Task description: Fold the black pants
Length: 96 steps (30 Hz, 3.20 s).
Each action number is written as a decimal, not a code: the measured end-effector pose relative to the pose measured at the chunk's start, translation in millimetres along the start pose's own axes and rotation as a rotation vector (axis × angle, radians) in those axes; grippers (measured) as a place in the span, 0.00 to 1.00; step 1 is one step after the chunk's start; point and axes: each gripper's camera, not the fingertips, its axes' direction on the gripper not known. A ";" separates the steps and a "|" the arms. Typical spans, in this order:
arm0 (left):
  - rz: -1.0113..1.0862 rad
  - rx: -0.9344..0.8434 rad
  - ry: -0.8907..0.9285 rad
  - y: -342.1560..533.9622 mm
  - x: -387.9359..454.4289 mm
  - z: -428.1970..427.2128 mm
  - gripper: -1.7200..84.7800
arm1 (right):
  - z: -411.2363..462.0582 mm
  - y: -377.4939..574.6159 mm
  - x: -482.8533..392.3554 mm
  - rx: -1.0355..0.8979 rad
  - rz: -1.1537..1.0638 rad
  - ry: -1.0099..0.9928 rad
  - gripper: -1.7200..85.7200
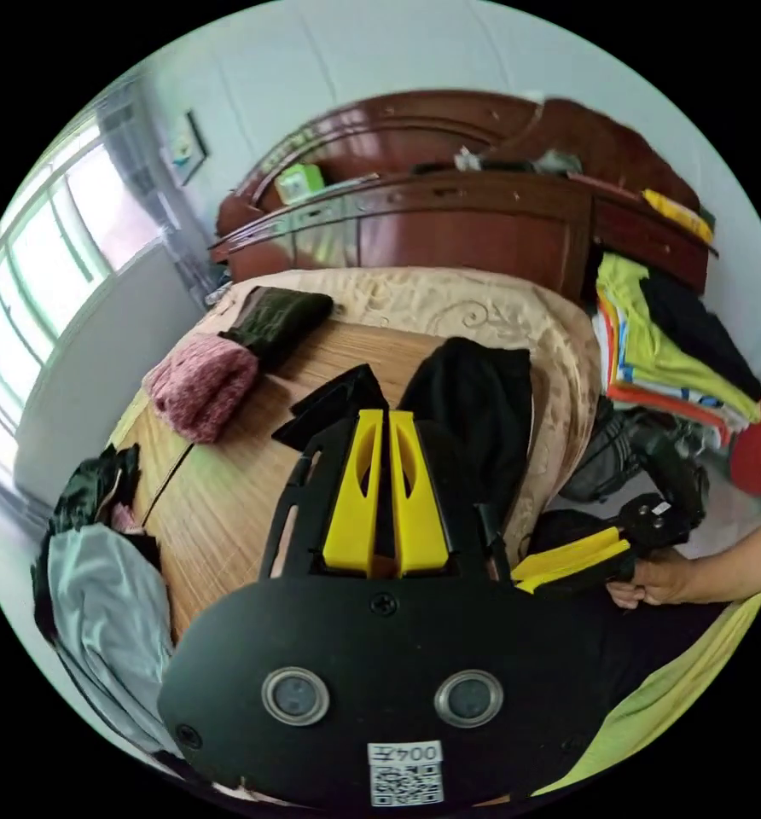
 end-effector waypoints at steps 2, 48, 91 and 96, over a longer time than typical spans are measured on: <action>0.170 -0.113 -0.070 -36.8 59.9 62.5 0.09 | -7.4 -0.9 2.4 0.011 0.003 -0.009 0.09; -0.745 -0.020 0.670 269.3 -343.2 202.5 0.15 | -127.4 -162.4 195.8 0.509 0.338 0.468 0.19; -1.064 0.034 0.263 555.6 -208.2 58.0 0.09 | 413.0 -224.8 75.4 -0.274 -0.268 0.699 0.03; -1.090 0.121 0.265 579.3 -189.4 41.6 0.07 | 430.8 -93.9 67.1 -0.305 -0.277 0.481 0.01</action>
